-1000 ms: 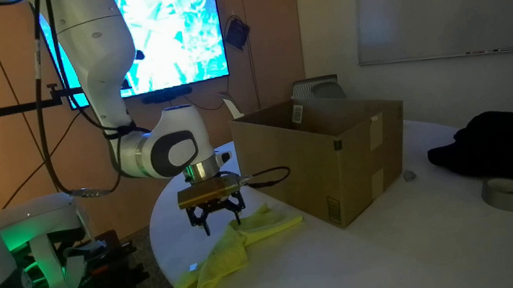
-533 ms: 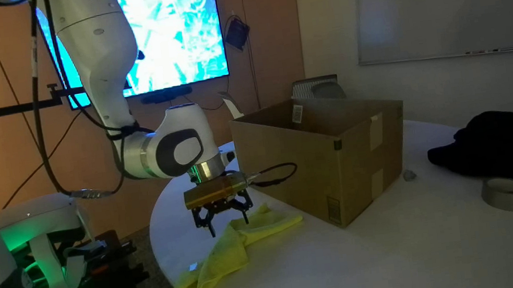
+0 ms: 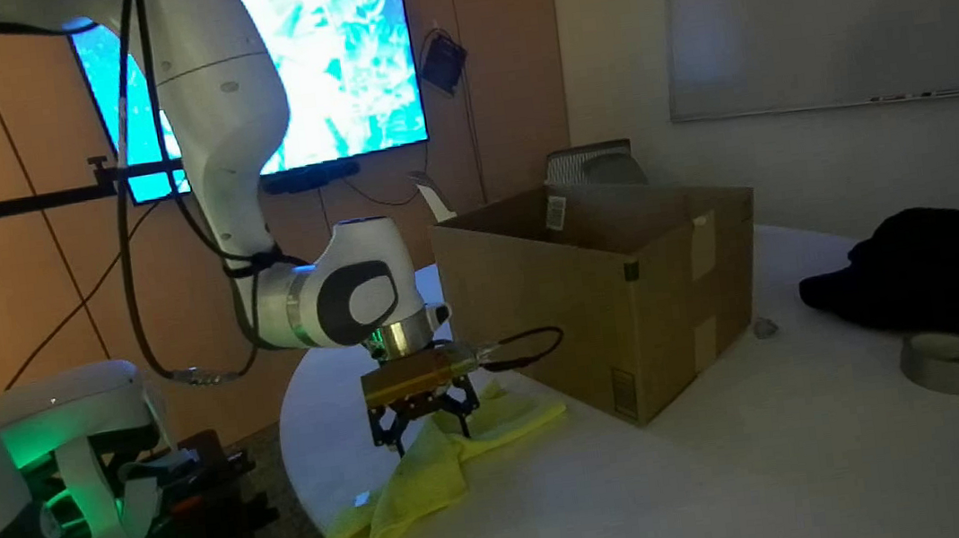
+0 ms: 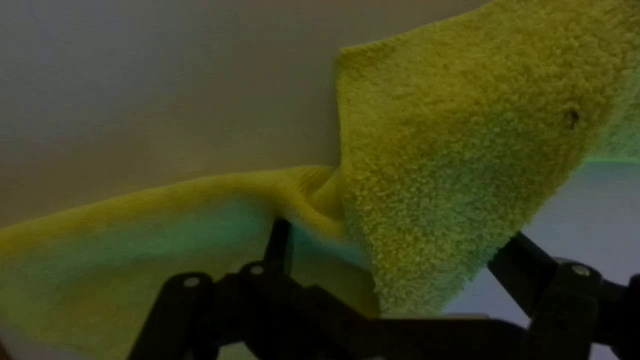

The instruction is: Put the marker on the towel, fold the towel, and then put the folded towel in the box

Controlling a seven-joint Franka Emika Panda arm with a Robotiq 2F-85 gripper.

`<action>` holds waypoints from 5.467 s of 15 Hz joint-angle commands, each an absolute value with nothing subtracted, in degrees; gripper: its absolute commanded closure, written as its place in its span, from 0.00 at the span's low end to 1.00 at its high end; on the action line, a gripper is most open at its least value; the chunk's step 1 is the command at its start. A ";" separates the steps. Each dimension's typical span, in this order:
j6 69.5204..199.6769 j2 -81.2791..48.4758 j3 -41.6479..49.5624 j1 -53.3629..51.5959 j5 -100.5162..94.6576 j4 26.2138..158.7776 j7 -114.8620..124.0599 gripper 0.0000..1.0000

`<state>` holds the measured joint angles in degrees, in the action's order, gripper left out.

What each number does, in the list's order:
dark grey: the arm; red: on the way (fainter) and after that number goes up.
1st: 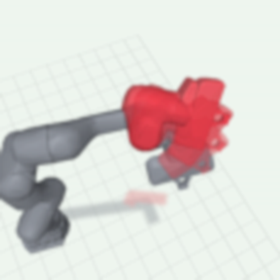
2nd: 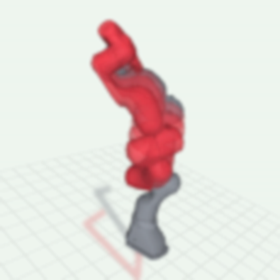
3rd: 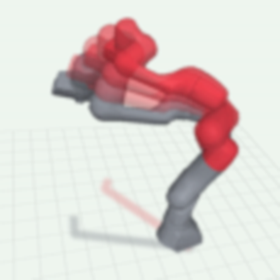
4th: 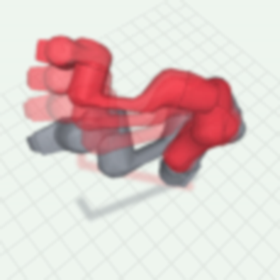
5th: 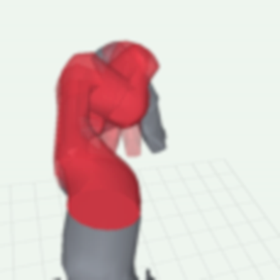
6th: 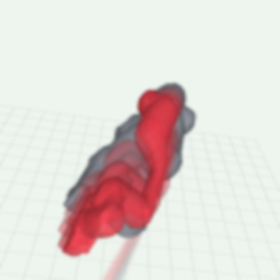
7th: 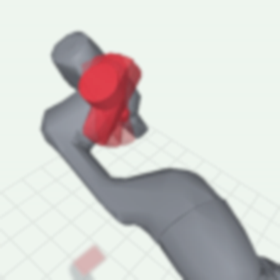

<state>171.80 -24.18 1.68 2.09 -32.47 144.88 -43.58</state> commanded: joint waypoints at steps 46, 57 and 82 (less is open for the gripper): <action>144.75 -25.41 1.81 -4.36 -25.02 88.25 0.32 0.95; 129.83 -40.06 0.26 -5.69 -21.42 71.60 -11.36 0.21; 124.78 24.12 4.18 2.29 -7.14 138.81 -24.20 0.00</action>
